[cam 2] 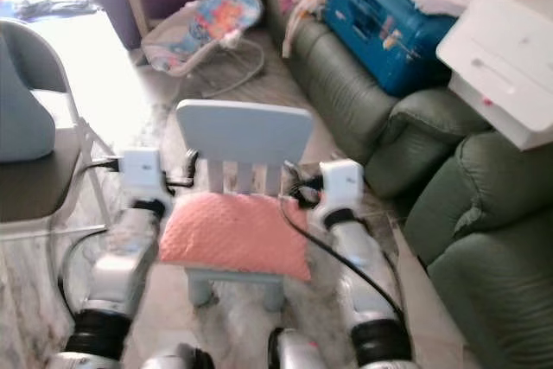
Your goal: Move the pillow to the sofa
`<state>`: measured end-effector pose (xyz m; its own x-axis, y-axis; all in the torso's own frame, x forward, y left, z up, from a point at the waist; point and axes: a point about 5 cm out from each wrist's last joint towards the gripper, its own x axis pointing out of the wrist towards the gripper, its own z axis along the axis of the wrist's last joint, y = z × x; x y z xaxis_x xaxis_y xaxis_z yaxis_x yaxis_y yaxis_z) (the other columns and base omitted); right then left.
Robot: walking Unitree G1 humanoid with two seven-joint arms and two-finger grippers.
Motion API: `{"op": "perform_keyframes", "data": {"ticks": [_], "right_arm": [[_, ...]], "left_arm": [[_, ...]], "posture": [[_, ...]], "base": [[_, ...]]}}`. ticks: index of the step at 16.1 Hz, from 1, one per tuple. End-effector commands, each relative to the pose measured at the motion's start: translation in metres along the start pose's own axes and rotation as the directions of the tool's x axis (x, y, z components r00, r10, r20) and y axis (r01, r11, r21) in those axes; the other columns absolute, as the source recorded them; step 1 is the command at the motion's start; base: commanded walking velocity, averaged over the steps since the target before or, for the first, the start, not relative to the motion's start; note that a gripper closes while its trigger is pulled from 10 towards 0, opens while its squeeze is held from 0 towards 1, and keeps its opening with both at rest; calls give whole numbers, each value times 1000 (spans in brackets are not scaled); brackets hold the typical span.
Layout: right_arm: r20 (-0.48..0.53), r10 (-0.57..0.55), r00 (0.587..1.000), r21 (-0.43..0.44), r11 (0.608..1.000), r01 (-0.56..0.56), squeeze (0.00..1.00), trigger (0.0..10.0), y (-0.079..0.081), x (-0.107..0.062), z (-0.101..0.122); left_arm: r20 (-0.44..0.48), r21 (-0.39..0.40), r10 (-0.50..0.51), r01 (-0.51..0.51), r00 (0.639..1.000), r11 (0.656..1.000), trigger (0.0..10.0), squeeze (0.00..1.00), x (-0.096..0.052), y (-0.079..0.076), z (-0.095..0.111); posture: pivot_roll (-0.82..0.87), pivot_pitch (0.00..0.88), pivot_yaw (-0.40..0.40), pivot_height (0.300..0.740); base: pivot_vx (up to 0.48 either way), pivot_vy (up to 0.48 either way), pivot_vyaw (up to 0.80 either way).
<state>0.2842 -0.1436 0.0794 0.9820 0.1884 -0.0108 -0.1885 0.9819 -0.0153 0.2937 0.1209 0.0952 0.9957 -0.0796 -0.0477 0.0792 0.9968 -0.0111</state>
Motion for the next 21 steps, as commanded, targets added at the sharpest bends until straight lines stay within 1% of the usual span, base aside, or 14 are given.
{"op": "perform_keyframes", "data": {"ticks": [1, 2, 3, 4, 6, 7, 9, 12, 14, 16, 21], "right_arm": [[7, 8, 1000, -7, 1000, -8, 0, 10000, 2, 2, 3], [7, 8, 1000, -9, 1000, -8, 0, 10000, 2, 2, 3], [9, 6, 1000, -16, 1000, -6, 0, 10000, 0, 0, 3], [5, 2, 1000, -19, 1000, -2, 0, 10000, -2, -1, 3], [10, 36, 999, -32, 999, -35, 0, 10000, 3, 0, 6], [18, 49, 999, -30, 998, -48, 0, 10000, 7, 1, 8], [21, 31, 999, -18, 999, -31, 0, 10000, 8, 1, 8], [21, 1, 1000, -9, 1000, -1, 0, 10000, 5, -5, 5], [14, -17, 1000, -1, 1000, 17, 0, 10000, 2, -9, 3], [14, -16, 1000, -1, 1000, 16, 0, 10000, 2, -10, 3], [18, -7, 1000, 8, 1000, 7, 0, 10000, 4, -9, 4]], "left_arm": [[-13, 14, 0, 0, 1000, 1000, 10000, 0, -4, 6, -4], [-21, 42, 2, -1, 1000, 999, 10000, 0, -8, 9, -9], [-50, 58, 46, -43, 998, 997, 10000, 0, -18, 22, -20], [-67, 75, 63, -57, 996, 996, 10000, 0, -26, 30, -25], [-77, 112, 58, -49, 995, 993, 10000, 0, -34, 35, -31], [-77, 110, 64, -55, 995, 992, 10000, 0, -36, 39, -32], [-78, 117, 62, -52, 995, 992, 10000, 0, -37, 41, -32], [-64, 127, 20, -12, 998, 992, 10000, 0, -34, 36, -26], [-61, 128, 5, 3, 998, 992, 10000, 0, -32, 33, -25], [-60, 130, -2, 10, 998, 991, 10000, 0, -30, 32, -24], [-63, 150, 33, -23, 998, 988, 10000, 0, -31, 35, -24]], "posture": [[-26, 89, -35, 740], [-26, 93, -36, 740], [-23, 107, -42, 740], [0, 119, -46, 740], [8, 140, -50, 740], [15, 142, -46, 740], [19, 141, -37, 740], [8, 137, -21, 740], [2, 136, -16, 740], [0, 135, -15, 740], [2, 140, -17, 740]], "base": [[0, 0, 0], [0, 0, 0], [0, 0, 0], [0, 0, 0], [0, 0, 0], [0, 0, 0], [0, 0, 0], [0, 0, 0], [0, 0, 0], [0, 0, 0], [0, 0, 0]]}}
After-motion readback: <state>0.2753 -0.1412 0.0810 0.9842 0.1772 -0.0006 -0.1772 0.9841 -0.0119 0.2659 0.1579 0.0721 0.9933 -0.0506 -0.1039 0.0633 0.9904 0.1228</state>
